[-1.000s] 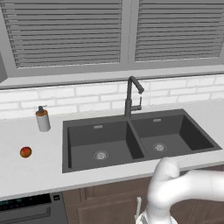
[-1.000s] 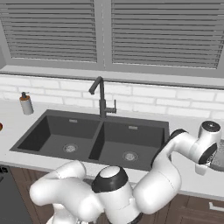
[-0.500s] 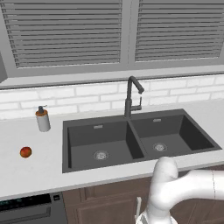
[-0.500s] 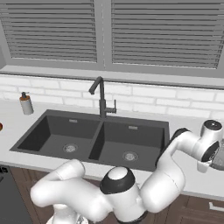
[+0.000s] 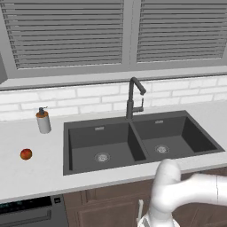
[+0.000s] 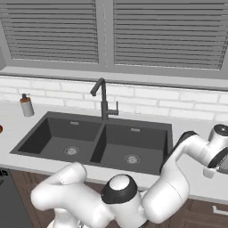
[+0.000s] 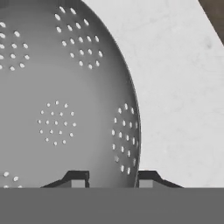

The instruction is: Put the colander in the sink, put the apple in the colander, and turn on the sink faucet and pour water over the colander.

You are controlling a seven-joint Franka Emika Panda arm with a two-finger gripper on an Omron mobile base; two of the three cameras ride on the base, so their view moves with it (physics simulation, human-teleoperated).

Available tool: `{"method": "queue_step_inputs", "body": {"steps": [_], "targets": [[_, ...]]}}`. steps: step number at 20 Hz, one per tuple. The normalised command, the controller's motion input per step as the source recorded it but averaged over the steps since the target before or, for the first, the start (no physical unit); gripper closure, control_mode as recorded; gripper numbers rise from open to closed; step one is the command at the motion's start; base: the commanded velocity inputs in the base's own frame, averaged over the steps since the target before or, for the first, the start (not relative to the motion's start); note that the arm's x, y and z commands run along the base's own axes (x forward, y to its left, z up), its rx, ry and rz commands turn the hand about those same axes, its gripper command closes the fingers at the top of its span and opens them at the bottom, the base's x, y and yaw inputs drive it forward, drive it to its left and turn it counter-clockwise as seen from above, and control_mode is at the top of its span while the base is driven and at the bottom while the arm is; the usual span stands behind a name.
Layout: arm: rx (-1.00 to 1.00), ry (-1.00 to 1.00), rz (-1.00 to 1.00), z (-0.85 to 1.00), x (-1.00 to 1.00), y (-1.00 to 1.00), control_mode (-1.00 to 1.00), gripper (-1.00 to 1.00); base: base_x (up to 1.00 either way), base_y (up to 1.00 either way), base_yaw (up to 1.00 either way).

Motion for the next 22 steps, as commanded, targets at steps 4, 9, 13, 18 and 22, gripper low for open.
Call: {"method": "queue_step_inputs", "body": {"steps": [4,9,13,18,22], "targets": [[-0.09,-0.13,0.09,-0.02,-0.07,0.66,-1.00,1.00,0.00,0.00,0.00],[-0.16,-0.02,0.09,0.05,-0.07,0.83,-1.00,1.00,0.00,0.00,0.00],[-0.22,-0.11,0.18,0.52,-0.71,0.92,-1.00,1.00,0.00,0.00,0.00],[-0.03,-0.28,0.30,0.52,-0.54,1.00,-1.00,1.00,0.00,0.00,0.00],[0.01,-0.11,0.30,0.57,-0.09,1.00,-1.00,1.00,0.00,0.00,0.00]]}}
